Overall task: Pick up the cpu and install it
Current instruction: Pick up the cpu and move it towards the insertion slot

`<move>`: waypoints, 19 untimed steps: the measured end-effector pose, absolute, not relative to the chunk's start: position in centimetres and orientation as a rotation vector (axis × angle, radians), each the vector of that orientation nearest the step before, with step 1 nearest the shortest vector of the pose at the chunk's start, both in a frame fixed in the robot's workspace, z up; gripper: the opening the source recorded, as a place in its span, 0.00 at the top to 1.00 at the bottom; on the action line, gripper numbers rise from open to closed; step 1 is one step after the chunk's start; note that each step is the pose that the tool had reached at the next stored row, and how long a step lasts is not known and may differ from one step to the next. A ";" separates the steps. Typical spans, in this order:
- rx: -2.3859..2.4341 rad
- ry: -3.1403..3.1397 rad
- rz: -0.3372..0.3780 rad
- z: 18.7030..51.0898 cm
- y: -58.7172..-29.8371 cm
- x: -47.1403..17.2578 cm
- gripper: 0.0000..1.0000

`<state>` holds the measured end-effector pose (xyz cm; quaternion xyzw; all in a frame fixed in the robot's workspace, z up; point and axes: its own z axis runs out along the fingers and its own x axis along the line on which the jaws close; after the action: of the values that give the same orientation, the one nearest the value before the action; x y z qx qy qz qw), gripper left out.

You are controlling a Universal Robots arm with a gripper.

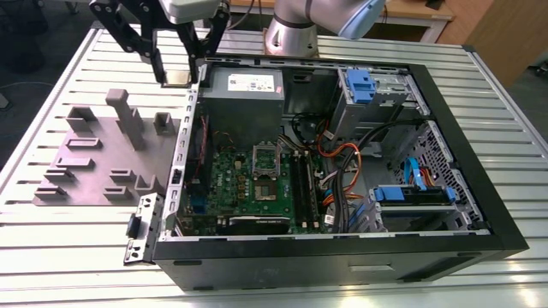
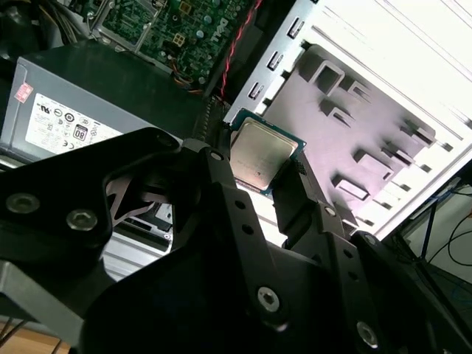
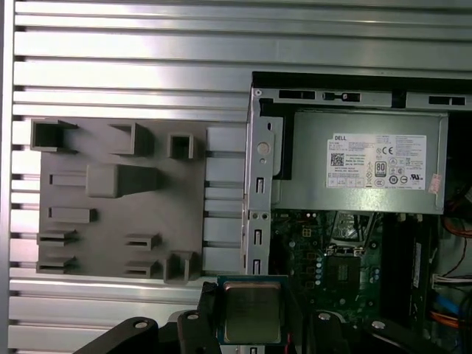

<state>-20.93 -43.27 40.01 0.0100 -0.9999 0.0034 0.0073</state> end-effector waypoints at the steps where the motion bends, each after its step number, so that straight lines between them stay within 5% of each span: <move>1: 0.031 -3.127 0.011 40.0 -43.3 -20.8 0.53; 19: 0.031 -3.127 0.011 40.0 -43.3 -19.1 0.53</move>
<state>-19.05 -43.27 40.01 0.0099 -0.9999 0.0034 0.0073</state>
